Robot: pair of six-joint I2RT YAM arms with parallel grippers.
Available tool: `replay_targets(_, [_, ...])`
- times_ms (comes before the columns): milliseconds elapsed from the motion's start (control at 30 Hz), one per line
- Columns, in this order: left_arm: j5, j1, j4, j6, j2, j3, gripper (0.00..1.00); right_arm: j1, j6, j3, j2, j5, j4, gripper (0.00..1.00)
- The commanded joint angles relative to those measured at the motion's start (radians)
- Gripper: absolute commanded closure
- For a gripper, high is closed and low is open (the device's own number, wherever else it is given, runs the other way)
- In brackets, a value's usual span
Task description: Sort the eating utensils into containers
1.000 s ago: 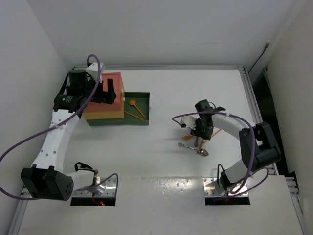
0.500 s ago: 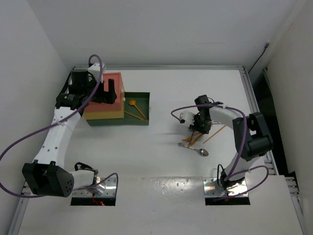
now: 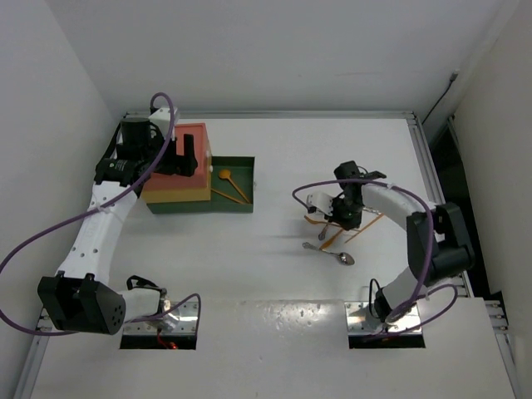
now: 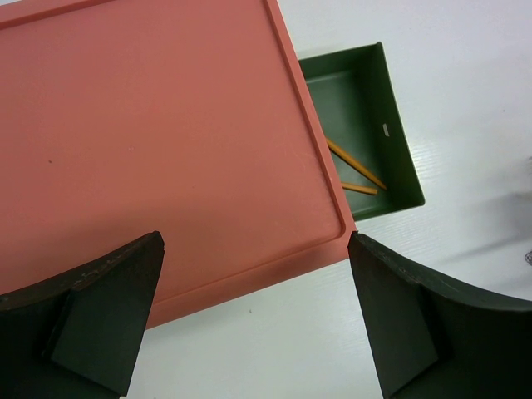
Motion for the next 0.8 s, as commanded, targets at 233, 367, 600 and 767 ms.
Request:
replay_targets(233, [-0.002,0.003,0.039,-0.010,-0.022,-0.012,0.00,0.111,0.288,0.449,-0.039,-0.316,-0.212,1.00])
replay_targets(367, [-0.025,0.003,0.058,-0.059,-0.022,-0.003,0.00,0.177,0.587,0.740,0.183,-0.433,-0.109,1.00])
replay_targets(600, [-0.171,0.012,0.078,-0.130,-0.031,0.006,0.00,0.269,0.985,1.153,0.540,-0.461,-0.074,1.00])
replay_targets(767, [-0.215,0.013,0.108,-0.164,-0.031,-0.006,0.00,0.311,1.023,1.279,0.668,-0.418,-0.048,1.00])
